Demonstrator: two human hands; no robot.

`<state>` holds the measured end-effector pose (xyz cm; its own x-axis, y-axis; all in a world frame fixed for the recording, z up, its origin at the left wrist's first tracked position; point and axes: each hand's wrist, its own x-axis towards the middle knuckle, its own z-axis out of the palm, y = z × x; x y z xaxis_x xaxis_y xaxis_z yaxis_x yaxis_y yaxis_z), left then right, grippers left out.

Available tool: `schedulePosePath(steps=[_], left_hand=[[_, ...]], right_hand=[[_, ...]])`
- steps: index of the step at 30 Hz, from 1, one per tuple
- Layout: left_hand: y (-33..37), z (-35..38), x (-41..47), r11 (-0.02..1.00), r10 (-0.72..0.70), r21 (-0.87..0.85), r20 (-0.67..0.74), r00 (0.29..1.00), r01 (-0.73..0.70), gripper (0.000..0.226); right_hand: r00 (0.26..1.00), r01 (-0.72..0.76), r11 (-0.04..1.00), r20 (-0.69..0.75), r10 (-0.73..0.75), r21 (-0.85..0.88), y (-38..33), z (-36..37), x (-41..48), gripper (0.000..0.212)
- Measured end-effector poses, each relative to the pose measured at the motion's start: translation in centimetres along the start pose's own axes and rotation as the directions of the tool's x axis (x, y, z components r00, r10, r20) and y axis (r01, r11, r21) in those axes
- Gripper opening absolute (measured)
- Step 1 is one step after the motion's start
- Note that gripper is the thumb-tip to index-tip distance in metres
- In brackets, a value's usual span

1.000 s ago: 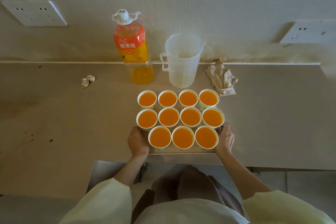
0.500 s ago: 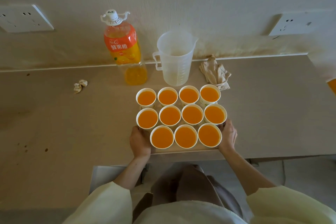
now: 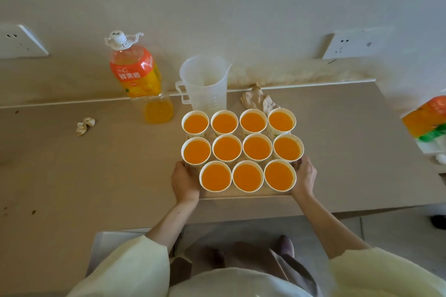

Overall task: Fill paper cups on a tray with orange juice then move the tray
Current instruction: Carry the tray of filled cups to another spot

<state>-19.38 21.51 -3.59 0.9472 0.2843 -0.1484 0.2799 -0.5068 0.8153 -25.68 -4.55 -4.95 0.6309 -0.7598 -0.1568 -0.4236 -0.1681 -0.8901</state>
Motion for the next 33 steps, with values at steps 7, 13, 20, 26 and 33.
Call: schedulePosePath(steps=[7,13,20,26,33], left_hand=[[3.8,5.0,-3.6,1.000,0.000,-0.024,-0.051,0.999,-0.001,0.011],[7.1,10.4,-7.2,0.999,-0.022,-0.028,-0.071,0.997,0.020,0.012],[10.5,15.2,-8.9,0.999,-0.040,-0.005,-0.028,0.999,0.040,0.013],[13.0,18.5,-9.2,1.000,0.002,-0.008,0.010,1.000,-0.002,0.013],[15.7,22.7,-9.5,1.000,0.010,0.019,0.028,1.000,-0.011,0.018]], right_hand=[[0.998,0.041,0.998,0.041,-0.039,-0.038,1.0,-5.0,5.3,0.014],[0.996,-0.074,0.989,0.058,0.067,0.131,1.3,-10.2,9.7,0.030],[0.996,-0.085,0.989,0.008,0.085,0.121,2.5,-15.1,13.4,0.030],[0.999,-0.037,0.996,-0.037,0.040,0.085,3.9,-17.7,16.2,0.028],[0.996,-0.062,0.997,-0.057,0.065,0.049,5.1,-20.5,20.2,0.028]])
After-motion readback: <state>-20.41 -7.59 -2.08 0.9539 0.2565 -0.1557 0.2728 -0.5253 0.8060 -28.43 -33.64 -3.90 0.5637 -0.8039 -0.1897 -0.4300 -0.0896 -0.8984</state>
